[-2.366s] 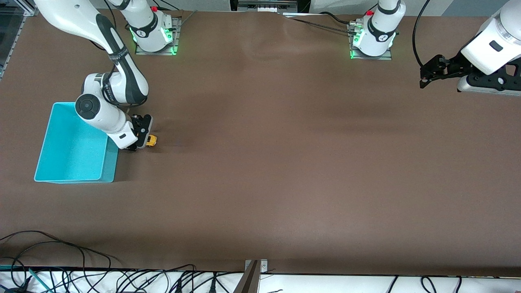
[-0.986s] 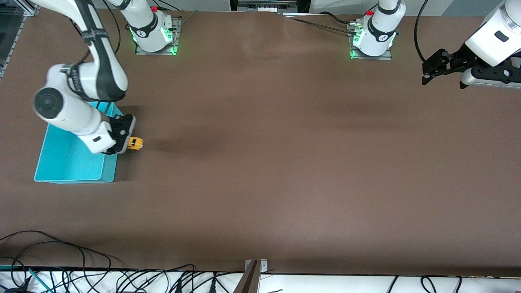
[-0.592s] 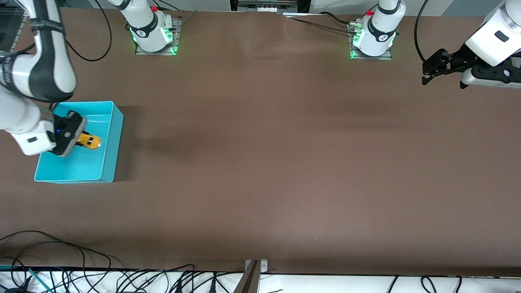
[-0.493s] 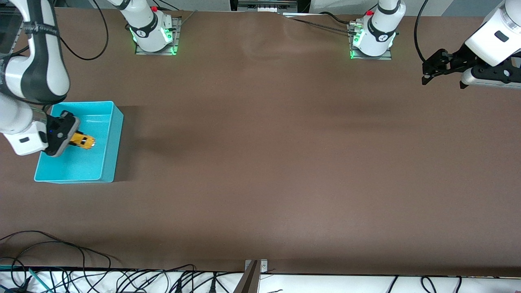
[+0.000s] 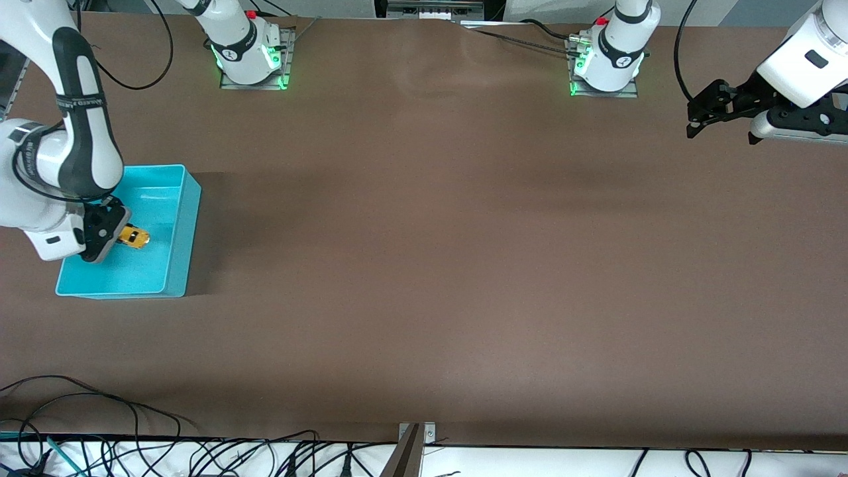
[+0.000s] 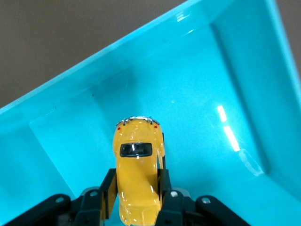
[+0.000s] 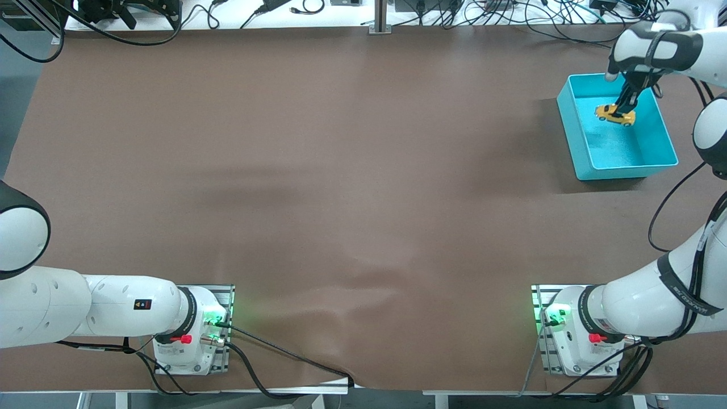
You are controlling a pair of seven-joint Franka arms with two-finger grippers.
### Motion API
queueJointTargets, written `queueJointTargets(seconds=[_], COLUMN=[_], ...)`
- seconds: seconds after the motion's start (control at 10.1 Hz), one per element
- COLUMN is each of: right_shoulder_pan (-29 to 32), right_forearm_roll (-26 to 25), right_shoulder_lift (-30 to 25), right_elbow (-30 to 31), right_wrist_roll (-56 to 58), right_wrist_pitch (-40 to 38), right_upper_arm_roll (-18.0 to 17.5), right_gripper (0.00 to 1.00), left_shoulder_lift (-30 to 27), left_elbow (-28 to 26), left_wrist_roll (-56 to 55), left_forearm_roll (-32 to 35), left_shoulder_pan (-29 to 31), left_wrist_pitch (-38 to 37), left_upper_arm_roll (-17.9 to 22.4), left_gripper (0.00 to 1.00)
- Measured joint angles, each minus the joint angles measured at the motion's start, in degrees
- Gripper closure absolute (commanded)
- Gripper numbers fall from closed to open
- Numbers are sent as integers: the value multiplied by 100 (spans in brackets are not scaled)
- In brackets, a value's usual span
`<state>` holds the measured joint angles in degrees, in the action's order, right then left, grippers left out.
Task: Wind up and store yellow beetle car
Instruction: 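Open the right gripper to release the car and lift away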
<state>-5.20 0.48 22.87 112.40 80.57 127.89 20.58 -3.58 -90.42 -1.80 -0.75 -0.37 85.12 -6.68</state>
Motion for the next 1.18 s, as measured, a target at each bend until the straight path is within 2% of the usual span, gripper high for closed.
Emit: queueJointTargets(seconds=[0.3,0.69,0.89,1.18], right_shoulder_pan=[57,162,162,145], right_forearm_roll=[449,568,571,576], right_shoulder_lift=[299,586,587,587], right_elbow=[94,90,90,64], right_wrist_roll=[529,734,734,734], right_wrist_pitch=[294,492,492,492], right_upper_arm_roll=[-2,-9,-10,-15], right_gripper=[100,100,51,41], left_shoulder_lift=[0,0,0,0], left_elbow=[0,0,0,0], left_wrist_roll=[0,-1,-1,-2], left_forearm_roll=[0,0,0,0], left_shoulder_pan=[-1,-1,0,0], left_wrist_pitch=[-1,-1,-1,-1], left_upper_arm_roll=[-4,-4,-4,-3], left_gripper=[0,0,0,0])
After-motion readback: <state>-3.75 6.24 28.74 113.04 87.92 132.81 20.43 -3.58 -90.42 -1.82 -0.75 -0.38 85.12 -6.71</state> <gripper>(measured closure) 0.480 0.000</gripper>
